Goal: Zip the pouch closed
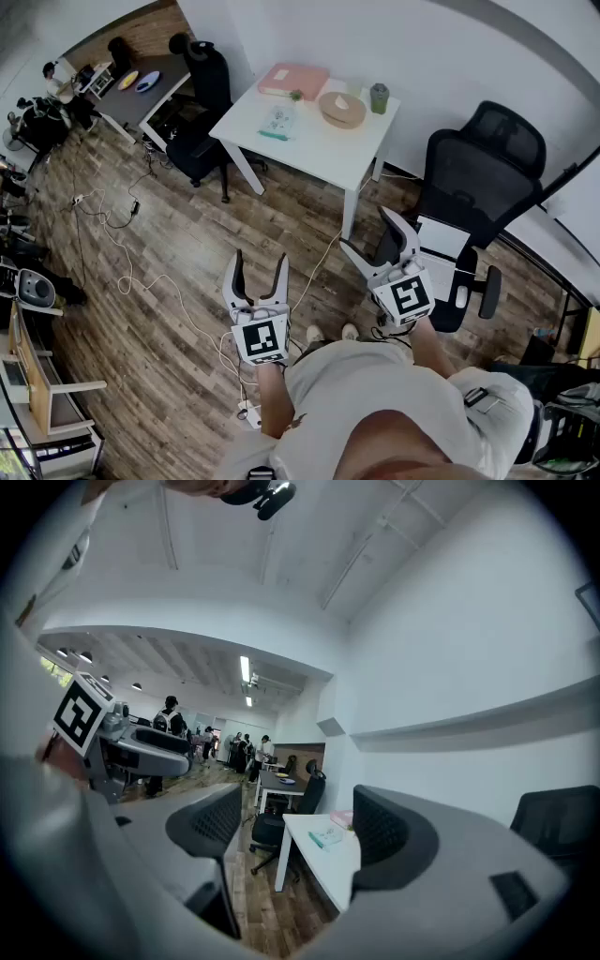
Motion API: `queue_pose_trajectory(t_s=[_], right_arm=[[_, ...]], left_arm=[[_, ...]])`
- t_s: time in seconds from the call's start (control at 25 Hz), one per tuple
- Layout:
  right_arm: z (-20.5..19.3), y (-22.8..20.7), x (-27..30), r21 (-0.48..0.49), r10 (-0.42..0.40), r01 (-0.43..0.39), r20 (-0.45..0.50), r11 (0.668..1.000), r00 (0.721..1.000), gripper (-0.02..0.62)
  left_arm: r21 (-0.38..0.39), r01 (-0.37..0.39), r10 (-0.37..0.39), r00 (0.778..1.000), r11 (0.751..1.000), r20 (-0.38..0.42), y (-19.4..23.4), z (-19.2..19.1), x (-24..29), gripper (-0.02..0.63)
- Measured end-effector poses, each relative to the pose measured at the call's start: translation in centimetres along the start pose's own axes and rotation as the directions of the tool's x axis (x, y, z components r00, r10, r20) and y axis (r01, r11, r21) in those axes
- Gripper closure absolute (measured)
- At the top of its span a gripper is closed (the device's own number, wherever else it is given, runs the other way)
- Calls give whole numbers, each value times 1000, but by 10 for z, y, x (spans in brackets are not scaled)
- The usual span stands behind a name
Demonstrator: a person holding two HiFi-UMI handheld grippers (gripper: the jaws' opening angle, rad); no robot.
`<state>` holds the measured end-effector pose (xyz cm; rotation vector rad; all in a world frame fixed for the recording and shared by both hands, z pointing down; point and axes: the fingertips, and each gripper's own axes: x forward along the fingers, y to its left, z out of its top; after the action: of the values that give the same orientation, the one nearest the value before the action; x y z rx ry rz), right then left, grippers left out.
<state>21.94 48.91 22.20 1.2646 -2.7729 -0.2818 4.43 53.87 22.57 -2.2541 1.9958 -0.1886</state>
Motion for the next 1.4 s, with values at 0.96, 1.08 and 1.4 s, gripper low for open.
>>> queue_pose_trajectory(t_s=[0.96,1.08,1.4], right_arm=[[-34,-36,80,42,52,-50,-38,998,998,215],[-35,-39,106,35,50,-48,-46,998,998,215],[-37,-42,176,38,22,-20,-75,999,997,221]], left_arm=[[-7,-19,19,1000,1000,2,10,-16,82,268],[9,-4,4,1000,1000,-2,26,-22,101,269],[2,36,-36,999,999,-4,73,-33,157,275]])
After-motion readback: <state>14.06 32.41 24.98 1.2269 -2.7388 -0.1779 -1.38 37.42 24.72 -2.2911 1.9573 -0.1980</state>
